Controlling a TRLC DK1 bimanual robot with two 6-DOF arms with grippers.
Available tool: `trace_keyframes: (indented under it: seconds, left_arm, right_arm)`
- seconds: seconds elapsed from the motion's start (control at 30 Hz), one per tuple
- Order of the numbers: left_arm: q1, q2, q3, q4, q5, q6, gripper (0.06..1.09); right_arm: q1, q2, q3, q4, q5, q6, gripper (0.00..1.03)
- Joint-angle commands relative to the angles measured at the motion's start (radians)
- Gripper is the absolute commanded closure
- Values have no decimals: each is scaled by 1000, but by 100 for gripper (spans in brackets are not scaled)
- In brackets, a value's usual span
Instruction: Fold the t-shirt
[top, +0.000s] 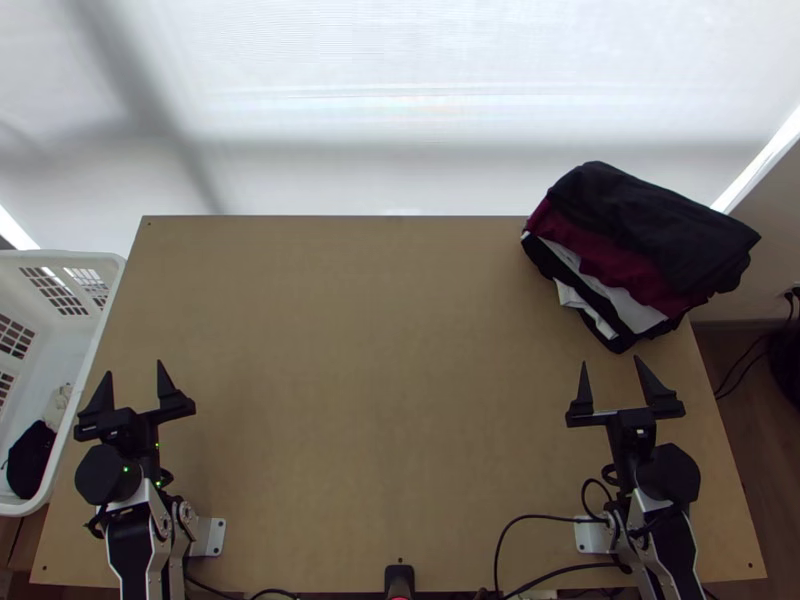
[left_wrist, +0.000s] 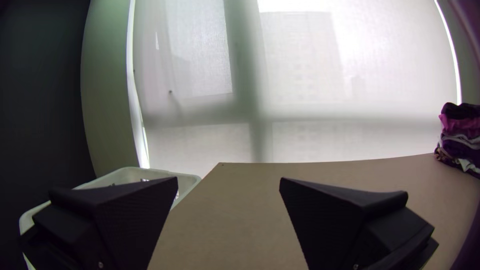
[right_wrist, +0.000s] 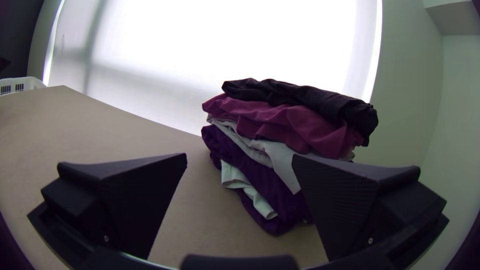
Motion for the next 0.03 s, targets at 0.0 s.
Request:
trace_keyframes:
  seconds: [0.0]
  left_arm:
    - [5,-4,-37,-22,5,21,10]
  right_arm:
    - [-4,-5,-10,-14,-2,10,4]
